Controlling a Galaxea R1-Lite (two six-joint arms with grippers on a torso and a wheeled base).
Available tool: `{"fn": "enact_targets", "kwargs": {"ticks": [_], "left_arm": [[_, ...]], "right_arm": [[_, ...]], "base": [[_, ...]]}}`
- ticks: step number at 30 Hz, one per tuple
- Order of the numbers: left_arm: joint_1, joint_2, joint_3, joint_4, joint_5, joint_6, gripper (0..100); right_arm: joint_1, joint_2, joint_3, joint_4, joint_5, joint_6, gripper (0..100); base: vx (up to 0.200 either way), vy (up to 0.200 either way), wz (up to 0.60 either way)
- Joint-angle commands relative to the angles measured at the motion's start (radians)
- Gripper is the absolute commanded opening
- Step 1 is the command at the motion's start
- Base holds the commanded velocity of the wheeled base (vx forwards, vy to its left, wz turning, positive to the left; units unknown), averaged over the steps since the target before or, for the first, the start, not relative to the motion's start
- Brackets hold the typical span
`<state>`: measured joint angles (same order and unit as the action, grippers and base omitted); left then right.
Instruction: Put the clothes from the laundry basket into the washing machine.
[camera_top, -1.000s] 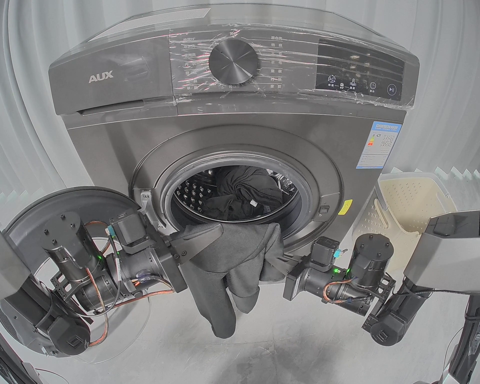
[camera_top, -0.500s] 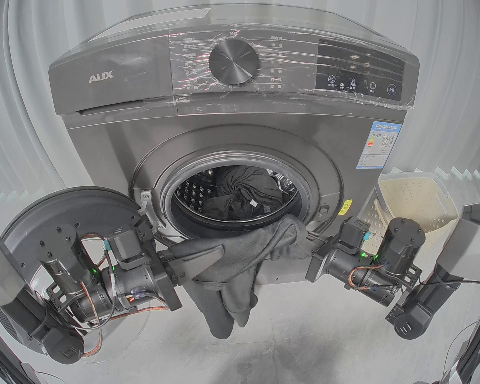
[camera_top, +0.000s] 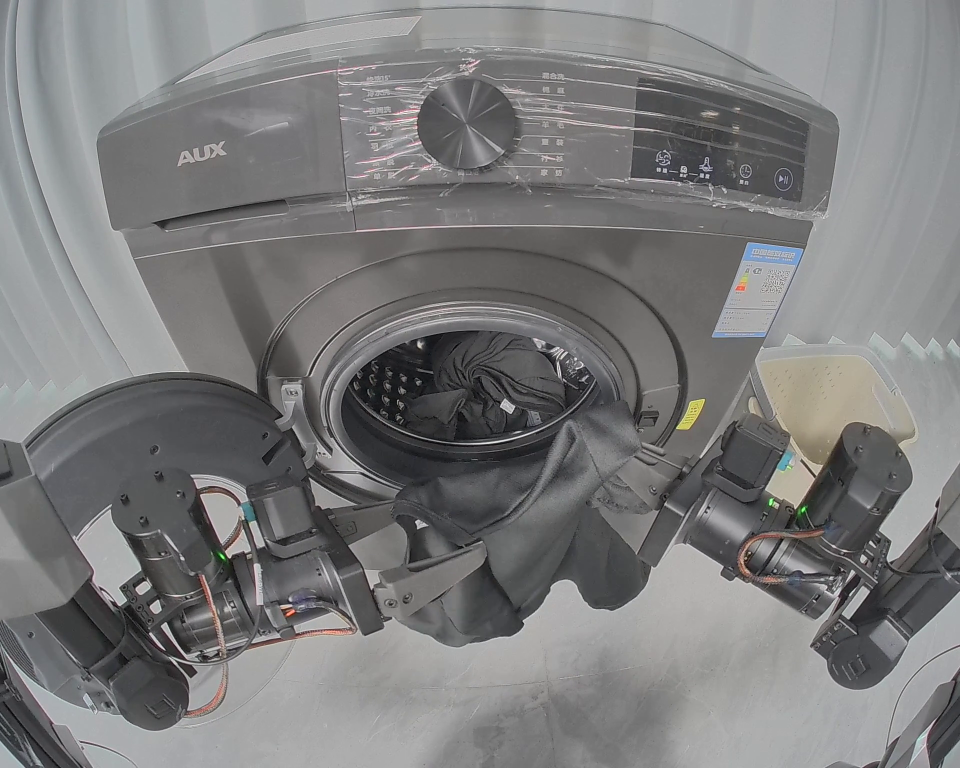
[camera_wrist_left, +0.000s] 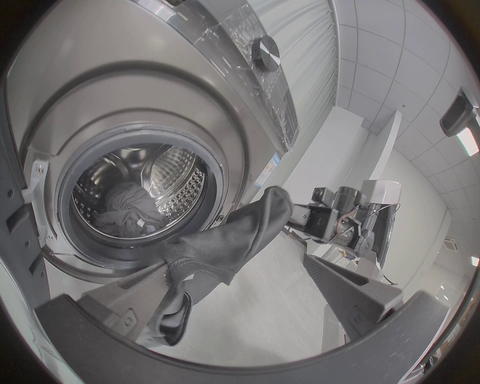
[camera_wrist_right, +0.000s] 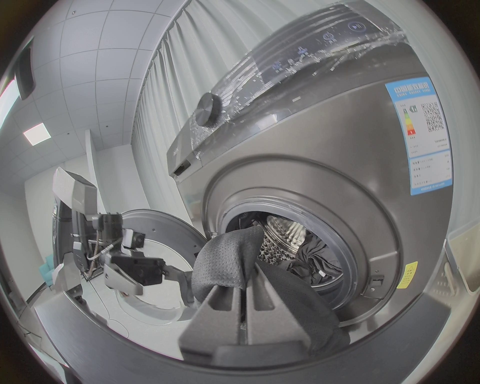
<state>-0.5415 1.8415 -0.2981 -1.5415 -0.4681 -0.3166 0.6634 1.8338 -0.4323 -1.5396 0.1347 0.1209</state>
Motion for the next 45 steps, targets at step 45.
{"fn": "enact_targets", "kwargs": {"ticks": [45], "left_arm": [[0.061, 0.318, 0.066, -0.006, 0.025, 0.159, 100]], "right_arm": [[0.039, -0.024, -0.140, 0.029, -0.058, -0.004, 0]], "base": [[0.000, 0.000, 0.00]]}}
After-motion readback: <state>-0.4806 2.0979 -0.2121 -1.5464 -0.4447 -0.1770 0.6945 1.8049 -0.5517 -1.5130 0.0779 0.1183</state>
